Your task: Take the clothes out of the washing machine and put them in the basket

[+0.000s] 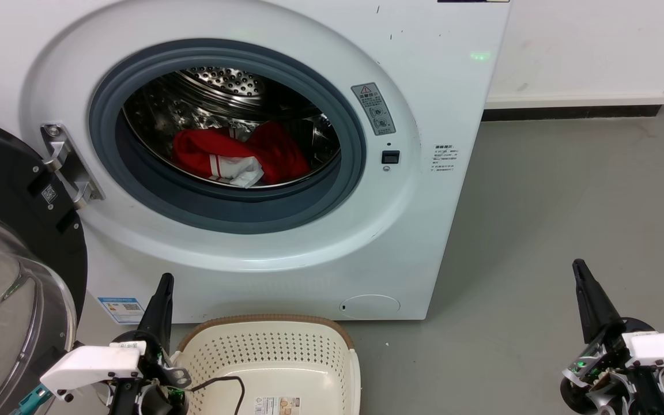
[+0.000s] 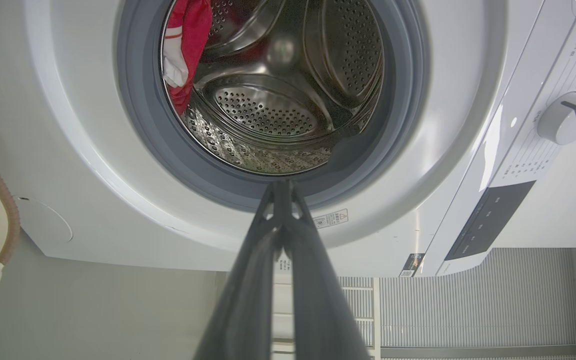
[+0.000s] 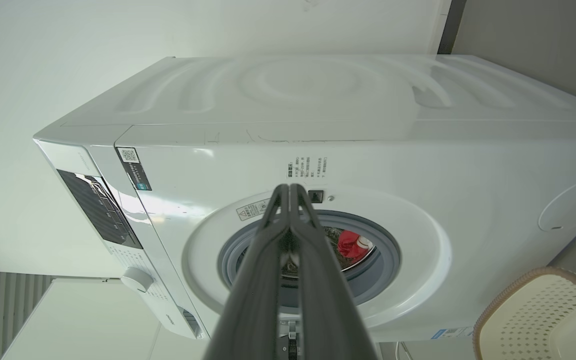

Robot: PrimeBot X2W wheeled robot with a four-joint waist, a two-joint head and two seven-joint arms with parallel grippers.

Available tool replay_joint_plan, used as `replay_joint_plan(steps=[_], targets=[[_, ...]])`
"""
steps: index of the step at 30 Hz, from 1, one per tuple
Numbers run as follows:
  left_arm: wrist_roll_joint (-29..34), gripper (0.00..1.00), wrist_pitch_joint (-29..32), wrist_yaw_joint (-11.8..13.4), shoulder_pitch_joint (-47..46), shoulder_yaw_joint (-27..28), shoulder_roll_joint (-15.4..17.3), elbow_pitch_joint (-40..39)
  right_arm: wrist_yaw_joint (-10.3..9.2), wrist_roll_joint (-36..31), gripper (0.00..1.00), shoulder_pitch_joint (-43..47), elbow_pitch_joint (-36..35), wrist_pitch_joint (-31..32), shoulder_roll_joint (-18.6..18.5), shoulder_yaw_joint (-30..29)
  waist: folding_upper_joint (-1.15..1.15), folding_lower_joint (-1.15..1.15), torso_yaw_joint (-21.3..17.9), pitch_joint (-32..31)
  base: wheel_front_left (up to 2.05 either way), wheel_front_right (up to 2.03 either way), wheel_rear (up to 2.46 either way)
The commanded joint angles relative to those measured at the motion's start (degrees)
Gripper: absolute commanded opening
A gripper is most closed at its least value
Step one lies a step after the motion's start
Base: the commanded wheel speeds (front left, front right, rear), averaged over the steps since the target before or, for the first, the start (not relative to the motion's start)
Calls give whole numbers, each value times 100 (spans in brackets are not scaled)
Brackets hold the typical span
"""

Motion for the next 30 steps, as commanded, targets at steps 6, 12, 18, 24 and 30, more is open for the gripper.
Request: replay_joint_plan(steps=[6, 12, 18, 24, 30], targets=[[0, 0, 10, -12, -43, 11, 16, -2, -2, -31, 0, -75, 7, 6, 16, -2, 0, 0, 0, 0, 0, 0, 0], [0, 0, 10, -12, -43, 11, 16, -2, -2, -30, 0, -75, 7, 5, 16, -2, 0, 0, 0, 0, 0, 0, 0], [0, 0, 10, -12, -43, 11, 16, -2, -2, -29, 0, -75, 7, 5, 16, -1, 0, 0, 0, 0, 0, 0, 0], [0, 0, 10, -12, -43, 11, 16, -2, -2, -30, 0, -75, 7, 4, 16, 0, 0, 0, 0, 0, 0, 0, 0], [0, 0, 10, -12, -43, 11, 16, -2, -2, -29, 0, -75, 7, 4, 16, 0, 0, 0, 0, 0, 0, 0, 0]])
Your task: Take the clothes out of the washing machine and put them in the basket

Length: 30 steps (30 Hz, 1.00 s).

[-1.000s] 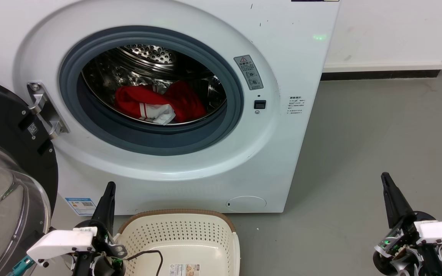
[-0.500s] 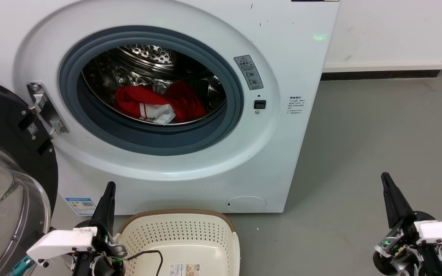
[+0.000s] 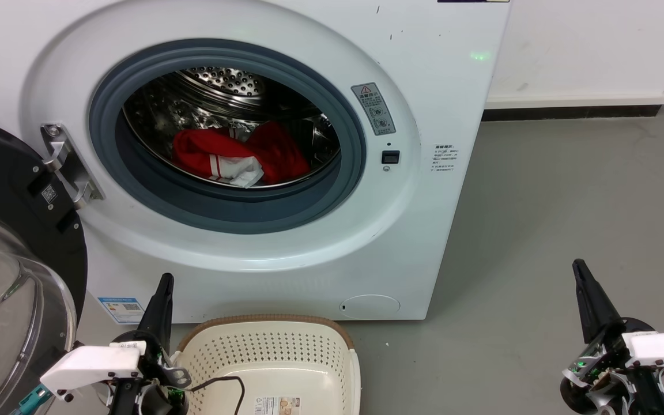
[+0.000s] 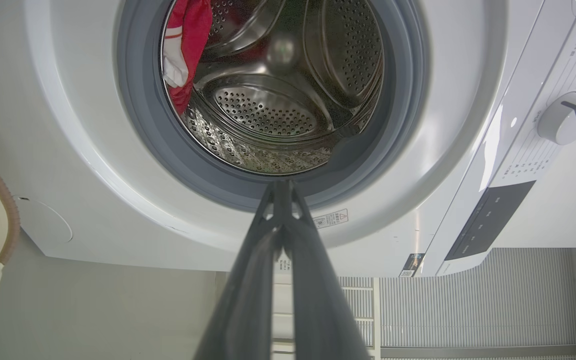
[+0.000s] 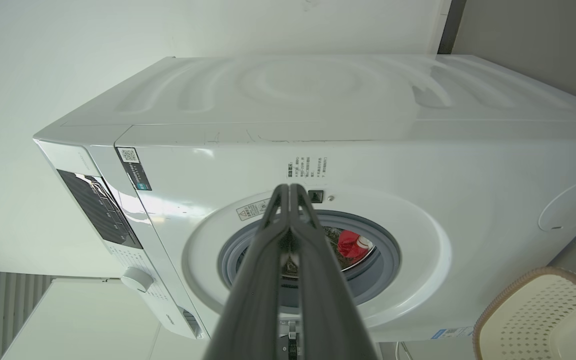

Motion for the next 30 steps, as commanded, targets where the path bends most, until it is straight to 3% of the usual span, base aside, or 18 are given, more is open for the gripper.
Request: replay_joint_plan(steps=[1, 2, 8, 16, 25, 26, 30], targets=[[0, 0, 10, -12, -42, 11, 16, -2, -2, -29, 0, -75, 7, 4, 16, 0, 0, 0, 0, 0, 0, 0, 0], [0, 100, -1, 0, 0, 0, 0, 0, 0, 0, 100, 0, 0, -1, 0, 0, 0, 0, 0, 0, 0, 0, 0], [59, 100, -100, 2, 125, -32, -16, 39, -1, -61, 100, 123, 80, -99, 7, 36, 0, 0, -1, 1, 0, 0, 0], [588, 100, -301, 46, 181, 4, -13, -177, -1, -564, 100, 207, -66, -300, 6, 15, 0, 0, -4, 3, 0, 0, 0], [1686, 100, -539, 308, 264, -83, -9, -533, -1, -1760, 100, 296, -422, -539, 5, -22, 0, 0, -11, 10, 0, 0, 0], [2055, 100, -611, 406, 293, -134, -8, -631, -1, -2226, 100, 338, -568, -612, 5, 8, 0, 0, -13, 14, 0, 0, 0], [2554, 100, -706, 518, 334, -199, -6, -747, -1, -2831, 100, 394, -746, -706, 4, 57, 0, 0, -16, 20, 0, 0, 0]])
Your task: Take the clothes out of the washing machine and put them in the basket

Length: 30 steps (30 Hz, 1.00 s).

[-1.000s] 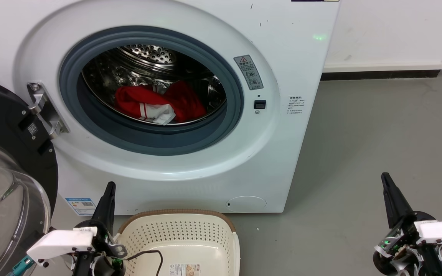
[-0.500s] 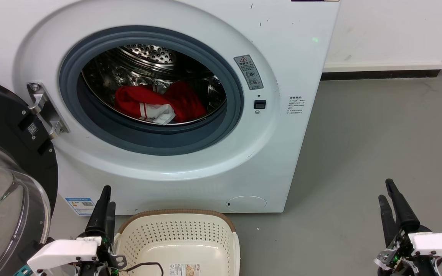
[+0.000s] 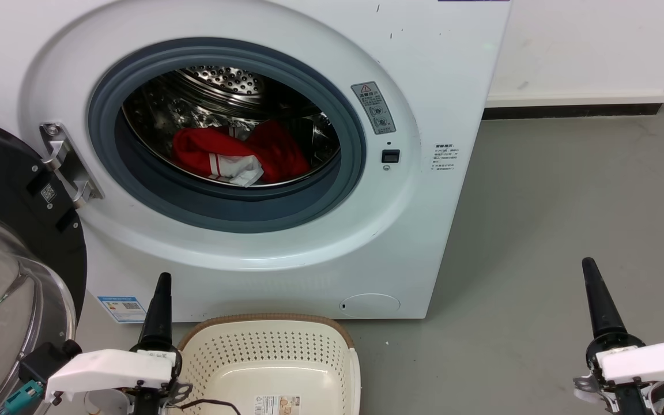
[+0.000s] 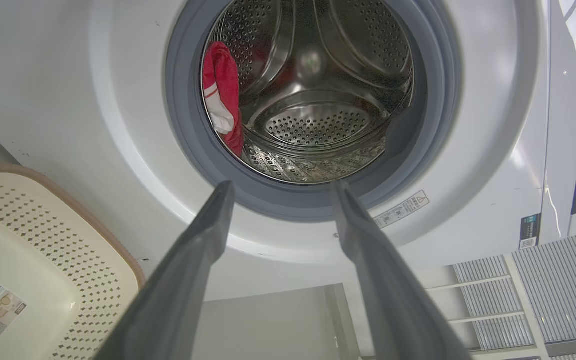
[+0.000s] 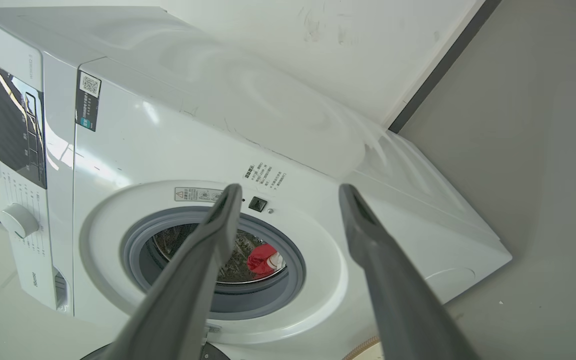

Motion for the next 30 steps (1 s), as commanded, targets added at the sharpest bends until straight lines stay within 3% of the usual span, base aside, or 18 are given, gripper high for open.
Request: replay_joint_plan(steps=[1, 13, 30], targets=[[256, 100, -59, 39, -25, -26, 22, -155, 0, -299, 100, -16, -184, -65, -26, 31, 0, 0, -1, 2, 0, 0, 0], [1596, 100, -317, 280, 66, -191, 26, -411, 0, -2051, 100, 144, -662, -321, -27, 259, 0, 0, -7, 25, 0, 0, 0], [3075, 100, -632, 425, 231, -397, 39, -662, 0, -3509, 100, 384, -962, -637, -28, 349, 0, 0, -6, 26, 0, 0, 0]])
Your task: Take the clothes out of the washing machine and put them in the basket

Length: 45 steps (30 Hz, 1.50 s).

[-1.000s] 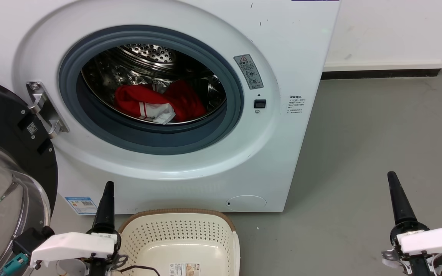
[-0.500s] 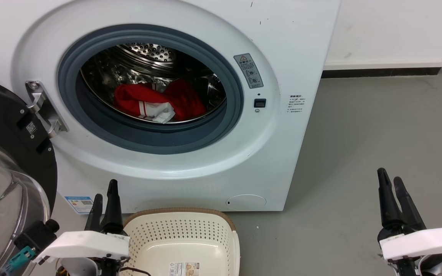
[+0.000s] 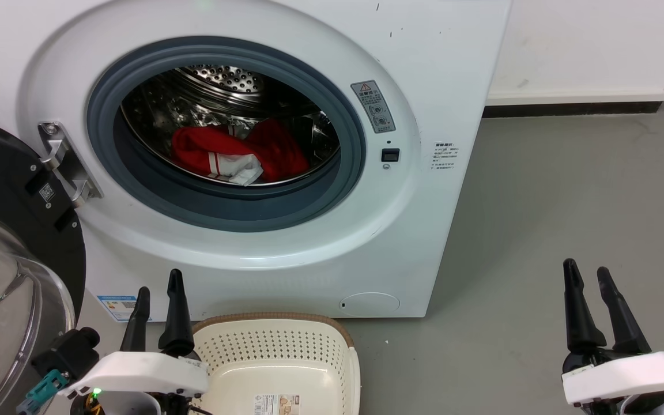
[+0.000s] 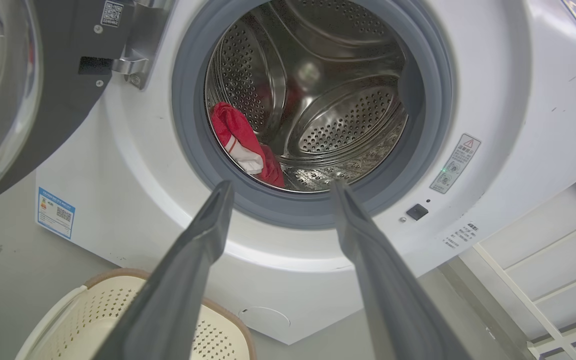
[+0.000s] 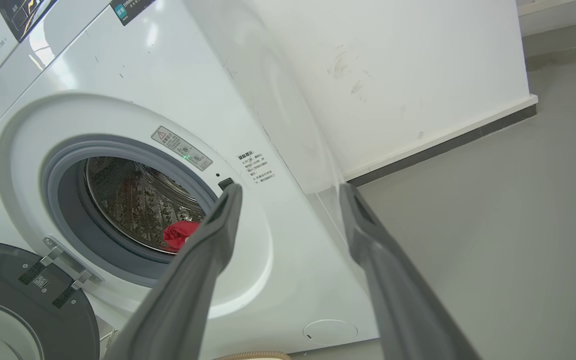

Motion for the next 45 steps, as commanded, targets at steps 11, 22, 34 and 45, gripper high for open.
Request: replay_joint_plan(steps=[11, 22, 34, 45], targets=[[976, 100, -253, 104, 126, -67, 27, -264, 0, -922, 100, 137, -339, -251, -28, 47, 0, 0, 7, 5, 0, 0, 0], [1595, 100, -409, 148, 246, -83, 27, -325, 0, -1530, 100, 268, -471, -411, -28, 79, 0, 0, 6, 9, 0, 0, 0], [2136, 100, -554, 163, 386, -120, 28, -330, 0, -2101, 100, 414, -587, -553, -28, 126, 0, 0, 8, -3, 0, 0, 0], [2608, 100, -695, 209, 462, -149, 29, -349, -1, -2545, 100, 515, -648, -688, -27, 126, 0, 0, 12, 15, 0, 0, 0]])
